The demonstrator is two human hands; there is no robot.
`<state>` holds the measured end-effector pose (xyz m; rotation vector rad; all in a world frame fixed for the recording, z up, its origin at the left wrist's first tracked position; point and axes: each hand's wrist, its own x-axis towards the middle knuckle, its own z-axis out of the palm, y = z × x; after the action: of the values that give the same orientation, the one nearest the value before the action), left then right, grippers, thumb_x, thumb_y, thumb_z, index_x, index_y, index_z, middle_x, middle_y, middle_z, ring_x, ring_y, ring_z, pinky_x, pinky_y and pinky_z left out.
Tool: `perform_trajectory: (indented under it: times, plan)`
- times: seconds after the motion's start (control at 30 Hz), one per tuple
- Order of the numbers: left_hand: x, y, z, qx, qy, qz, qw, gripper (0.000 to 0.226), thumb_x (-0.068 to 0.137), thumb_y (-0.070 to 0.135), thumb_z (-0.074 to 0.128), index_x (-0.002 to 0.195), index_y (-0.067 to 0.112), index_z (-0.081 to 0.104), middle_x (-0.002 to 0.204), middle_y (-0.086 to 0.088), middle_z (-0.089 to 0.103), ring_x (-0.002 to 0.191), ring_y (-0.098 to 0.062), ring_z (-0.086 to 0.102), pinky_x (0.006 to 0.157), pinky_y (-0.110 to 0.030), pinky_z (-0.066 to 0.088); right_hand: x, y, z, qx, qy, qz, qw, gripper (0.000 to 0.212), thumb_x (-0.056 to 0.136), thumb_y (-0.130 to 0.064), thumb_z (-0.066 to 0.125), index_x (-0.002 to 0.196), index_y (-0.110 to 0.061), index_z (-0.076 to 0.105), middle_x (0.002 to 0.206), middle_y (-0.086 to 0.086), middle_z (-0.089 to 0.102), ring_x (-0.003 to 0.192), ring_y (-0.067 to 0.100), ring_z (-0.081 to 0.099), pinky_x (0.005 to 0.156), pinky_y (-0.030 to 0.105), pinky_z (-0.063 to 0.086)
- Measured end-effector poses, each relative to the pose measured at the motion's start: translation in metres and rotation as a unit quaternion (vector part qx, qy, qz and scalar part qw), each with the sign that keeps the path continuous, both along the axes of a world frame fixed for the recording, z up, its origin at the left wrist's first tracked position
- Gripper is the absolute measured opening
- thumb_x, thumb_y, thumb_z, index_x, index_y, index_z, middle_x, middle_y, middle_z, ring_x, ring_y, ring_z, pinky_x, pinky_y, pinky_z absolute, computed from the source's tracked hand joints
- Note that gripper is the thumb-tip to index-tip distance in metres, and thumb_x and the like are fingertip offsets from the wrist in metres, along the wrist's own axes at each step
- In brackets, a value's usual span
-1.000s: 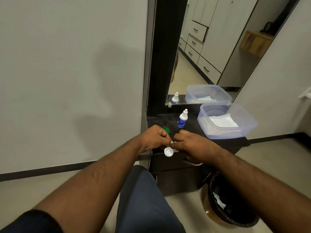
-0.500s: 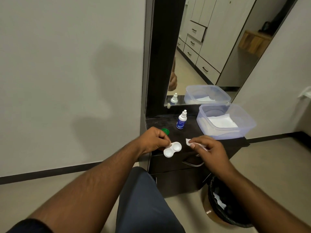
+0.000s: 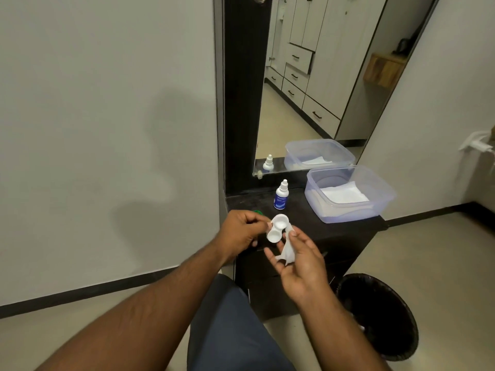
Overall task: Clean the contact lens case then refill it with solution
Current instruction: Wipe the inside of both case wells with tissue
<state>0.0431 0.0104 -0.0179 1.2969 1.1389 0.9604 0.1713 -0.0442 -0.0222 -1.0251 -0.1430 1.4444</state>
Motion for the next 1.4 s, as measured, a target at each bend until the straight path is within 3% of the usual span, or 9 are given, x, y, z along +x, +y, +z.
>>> perform_trajectory:
  times: [0.1,0.23,0.4,0.5,0.67,0.83,1.03,1.23,1.4]
  plan:
    - [-0.001,-0.003,0.0,-0.013,-0.018,-0.024,0.999,0.012,0.086,0.009,0.067,0.095,0.002,0.073,0.06,-0.007,0.064,0.051,-0.014,0.06,0.04,-0.022,0.043,-0.002,0.002,0.004,0.032,-0.027,-0.026,0.999,0.012,0.091,-0.007,0.057,0.099,-0.013,0.064,0.104,0.015,0.069,0.098,0.033,0.066,0.071,0.044,0.057]
    - [-0.004,-0.004,0.002,-0.037,-0.064,-0.043,0.996,0.015,0.088,0.007,0.065,0.101,0.003,0.071,0.078,-0.016,0.072,0.064,-0.019,0.067,0.048,-0.024,0.051,-0.005,0.004,0.001,0.101,-0.11,-0.054,0.987,0.014,0.09,-0.005,0.058,0.1,-0.008,0.067,0.097,0.015,0.072,0.09,0.03,0.07,0.078,0.042,0.058]
    - [-0.004,-0.002,0.005,-0.117,-0.157,-0.041,0.98,0.017,0.093,0.006,0.053,0.099,0.004,0.069,0.083,-0.018,0.071,0.069,-0.022,0.068,0.061,-0.028,0.057,-0.005,0.005,-0.007,0.165,-0.282,-0.078,0.942,0.016,0.086,-0.004,0.063,0.096,-0.015,0.071,0.097,0.007,0.073,0.092,0.022,0.069,0.078,0.033,0.056]
    - [-0.004,0.0,0.009,-0.192,-0.182,-0.015,0.964,0.023,0.094,0.017,0.052,0.098,0.001,0.068,0.08,-0.015,0.071,0.069,-0.021,0.069,0.065,-0.028,0.057,-0.001,0.003,-0.008,0.201,-0.337,-0.058,0.918,0.019,0.086,-0.002,0.063,0.097,-0.015,0.072,0.101,0.005,0.071,0.093,0.014,0.068,0.076,0.022,0.054]
    - [-0.005,0.006,0.009,-0.233,-0.14,-0.017,0.962,0.017,0.083,0.002,0.069,0.099,0.004,0.071,0.1,-0.015,0.073,0.084,-0.023,0.073,0.06,-0.027,0.059,0.005,0.003,-0.01,0.216,-0.395,-0.025,0.892,0.021,0.084,0.0,0.065,0.097,-0.015,0.071,0.102,0.0,0.07,0.094,0.004,0.065,0.076,0.013,0.051]
    - [-0.003,0.006,0.01,-0.214,-0.092,-0.041,0.972,0.026,0.079,-0.003,0.07,0.103,0.006,0.071,0.093,-0.006,0.075,0.086,-0.022,0.074,0.066,-0.03,0.06,0.011,0.01,-0.011,0.2,-0.351,-0.04,0.914,0.022,0.083,-0.003,0.067,0.092,-0.023,0.072,0.097,-0.003,0.073,0.093,0.011,0.068,0.077,0.023,0.055]
    - [-0.004,0.006,0.008,-0.236,-0.109,-0.024,0.965,0.017,0.08,-0.004,0.069,0.096,0.0,0.071,0.09,-0.013,0.075,0.081,-0.023,0.074,0.062,-0.027,0.06,0.011,0.025,-0.005,0.201,-0.332,-0.037,0.921,0.019,0.082,-0.003,0.067,0.099,-0.013,0.072,0.099,0.005,0.073,0.093,0.017,0.069,0.076,0.027,0.056]
    - [-0.002,0.008,0.007,-0.223,-0.075,-0.011,0.972,0.012,0.078,-0.007,0.07,0.089,-0.003,0.072,0.088,-0.016,0.074,0.078,-0.027,0.074,0.063,-0.032,0.062,0.026,0.027,0.001,0.215,-0.433,-0.011,0.875,0.021,0.083,-0.007,0.067,0.099,-0.021,0.07,0.099,-0.008,0.07,0.093,-0.001,0.065,0.072,0.012,0.052]
    - [0.006,0.009,0.004,-0.198,-0.03,0.016,0.98,0.01,0.081,-0.004,0.069,0.09,-0.008,0.068,0.076,-0.02,0.071,0.063,-0.023,0.07,0.061,-0.031,0.061,0.043,0.02,0.001,0.235,-0.496,0.047,0.835,0.026,0.083,-0.005,0.068,0.103,-0.021,0.068,0.1,-0.015,0.067,0.092,-0.004,0.063,0.072,0.008,0.049]
